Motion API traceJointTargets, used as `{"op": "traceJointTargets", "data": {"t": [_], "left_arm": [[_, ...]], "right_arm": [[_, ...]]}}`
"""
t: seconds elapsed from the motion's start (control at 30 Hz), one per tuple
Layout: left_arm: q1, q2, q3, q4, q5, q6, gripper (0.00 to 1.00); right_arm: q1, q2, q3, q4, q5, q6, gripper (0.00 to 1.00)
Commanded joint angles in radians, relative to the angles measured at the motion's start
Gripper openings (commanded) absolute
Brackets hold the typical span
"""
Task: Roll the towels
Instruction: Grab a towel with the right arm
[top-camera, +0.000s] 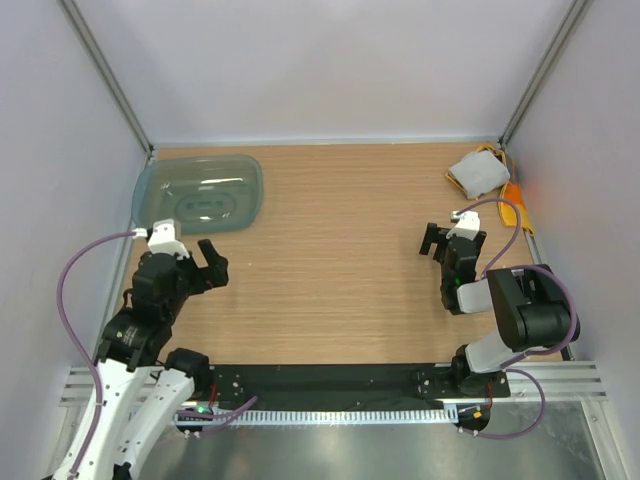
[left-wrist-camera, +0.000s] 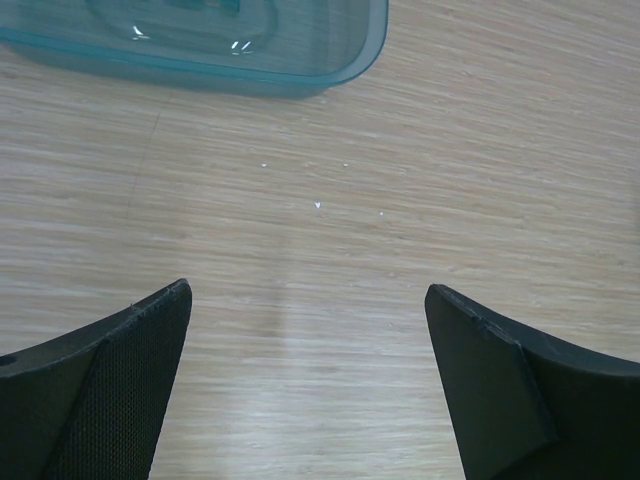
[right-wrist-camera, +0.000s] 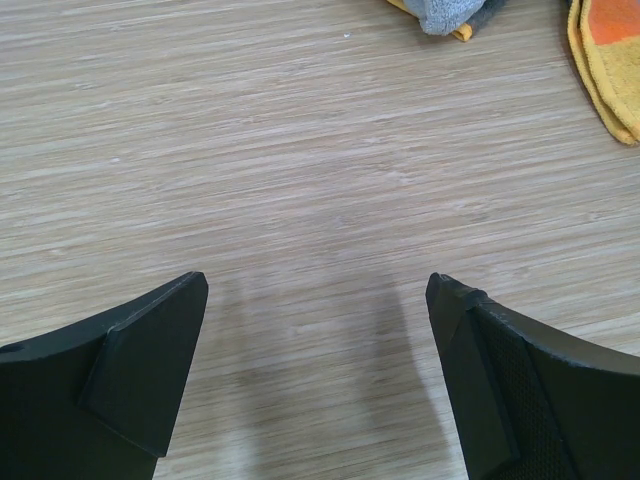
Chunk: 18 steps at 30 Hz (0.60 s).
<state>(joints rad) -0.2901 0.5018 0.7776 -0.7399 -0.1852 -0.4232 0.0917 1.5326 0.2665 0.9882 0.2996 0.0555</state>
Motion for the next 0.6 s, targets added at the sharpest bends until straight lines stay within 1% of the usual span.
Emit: {"op": "traceJointTargets", "data": {"t": [0.0, 0.1, 0.13, 0.17, 0.2, 0.23, 0.27, 0.3, 0.33, 0.37, 0.43, 0.47, 0.5, 0.53, 0.57], "left_arm": [[-0.024, -0.006, 0.017, 0.028, -0.091, -0.045, 1.00], [-0.026, -0.016, 0.019, 0.042, -0.079, -0.074, 1.00], [-0.027, -0.019, 0.022, 0.050, -0.029, -0.068, 1.00], [-0.027, -0.022, 0.025, 0.066, 0.004, -0.065, 1.00], [-0.027, -0.034, 0.035, 0.076, 0.036, -0.060, 1.00], [-0.026, -0.043, 0.040, 0.089, 0.100, -0.065, 1.00], [-0.026, -0.051, 0.048, 0.109, 0.122, -0.083, 1.00], [-0.026, -0.043, 0.064, 0.097, 0.131, -0.159, 1.00], [-0.027, -0.040, 0.099, 0.079, 0.136, -0.182, 1.00], [-0.027, -0.042, 0.097, 0.091, 0.160, -0.193, 1.00], [-0.026, -0.055, 0.027, 0.170, 0.271, -0.180, 1.00], [-0.027, -0.055, 0.013, 0.207, 0.321, -0.202, 1.00], [-0.027, -0.049, 0.011, 0.202, 0.322, -0.213, 1.00], [-0.027, -0.031, 0.028, 0.179, 0.319, -0.201, 1.00], [-0.027, -0.016, 0.041, 0.106, 0.297, -0.187, 1.00]], "right_arm": [[0.003, 0.004, 0.023, 0.069, 0.004, 0.004, 1.00], [0.003, 0.004, 0.020, 0.069, 0.004, 0.004, 1.00], [0.011, -0.006, 0.020, 0.079, 0.016, 0.010, 1.00], [0.028, -0.028, 0.028, 0.029, 0.136, 0.015, 1.00], [0.051, -0.069, 0.078, -0.052, 0.177, 0.009, 1.00], [0.068, -0.148, 0.126, -0.279, 0.179, -0.009, 1.00], [0.074, -0.191, 0.187, -0.419, 0.132, -0.008, 1.00], [0.075, -0.222, 0.336, -0.560, 0.101, 0.012, 1.00], [0.075, -0.270, 0.417, -0.692, 0.067, 0.042, 1.00], [0.077, -0.290, 0.542, -0.873, 0.002, 0.102, 1.00], [0.075, -0.330, 0.612, -0.956, -0.030, 0.125, 1.00], [0.075, -0.365, 0.635, -0.982, -0.022, 0.159, 1.00], [0.074, -0.376, 0.677, -0.982, 0.049, 0.190, 1.00], [0.065, -0.379, 0.698, -1.025, 0.074, 0.223, 1.00], [0.027, -0.358, 0.724, -1.043, 0.073, 0.262, 1.00]]}}
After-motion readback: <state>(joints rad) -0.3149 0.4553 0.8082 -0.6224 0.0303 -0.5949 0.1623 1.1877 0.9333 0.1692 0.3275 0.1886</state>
